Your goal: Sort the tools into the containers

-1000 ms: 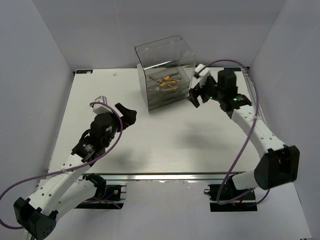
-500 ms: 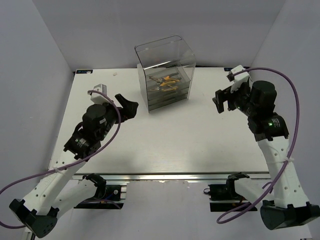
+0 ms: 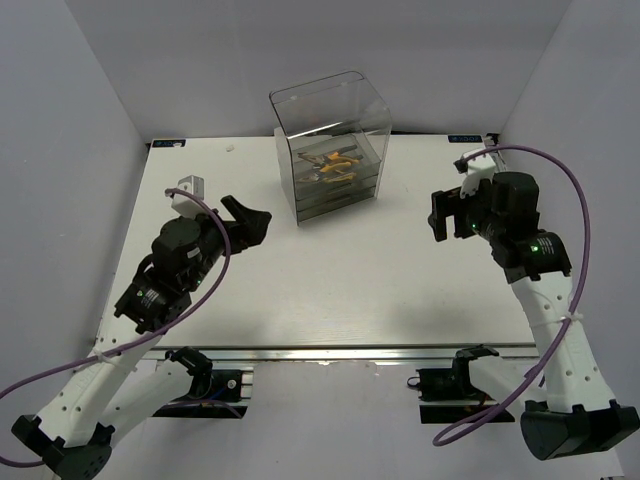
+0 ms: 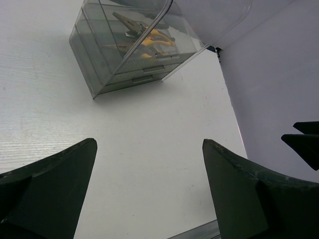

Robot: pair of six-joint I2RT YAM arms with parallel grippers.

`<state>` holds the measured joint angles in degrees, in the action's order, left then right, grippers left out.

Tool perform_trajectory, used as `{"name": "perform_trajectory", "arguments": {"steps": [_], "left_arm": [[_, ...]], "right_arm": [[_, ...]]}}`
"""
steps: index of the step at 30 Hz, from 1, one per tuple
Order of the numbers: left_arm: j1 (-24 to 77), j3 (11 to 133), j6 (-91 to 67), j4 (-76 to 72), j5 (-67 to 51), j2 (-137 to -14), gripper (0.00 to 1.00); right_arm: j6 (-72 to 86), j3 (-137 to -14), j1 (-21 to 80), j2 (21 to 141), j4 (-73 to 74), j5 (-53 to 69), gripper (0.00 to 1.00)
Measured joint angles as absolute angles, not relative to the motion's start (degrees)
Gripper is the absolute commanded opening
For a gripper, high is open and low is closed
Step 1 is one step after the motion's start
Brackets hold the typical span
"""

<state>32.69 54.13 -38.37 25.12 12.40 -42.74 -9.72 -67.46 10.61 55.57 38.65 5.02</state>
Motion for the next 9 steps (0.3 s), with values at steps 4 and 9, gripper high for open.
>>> {"name": "perform_trajectory", "arguments": {"steps": [4, 9], "left_arm": [[32.69, 54.13, -38.39, 25.61, 12.43, -42.68, 0.98], [32.69, 54.13, -38.37, 25.69, 12.43, -42.70, 0.98]], "right_arm": [[-8.10, -67.46, 10.61, 54.39, 38.63, 5.02, 0.89], [-7.40, -67.42, 10.61, 53.32, 38.54, 5.06, 0.89]]}}
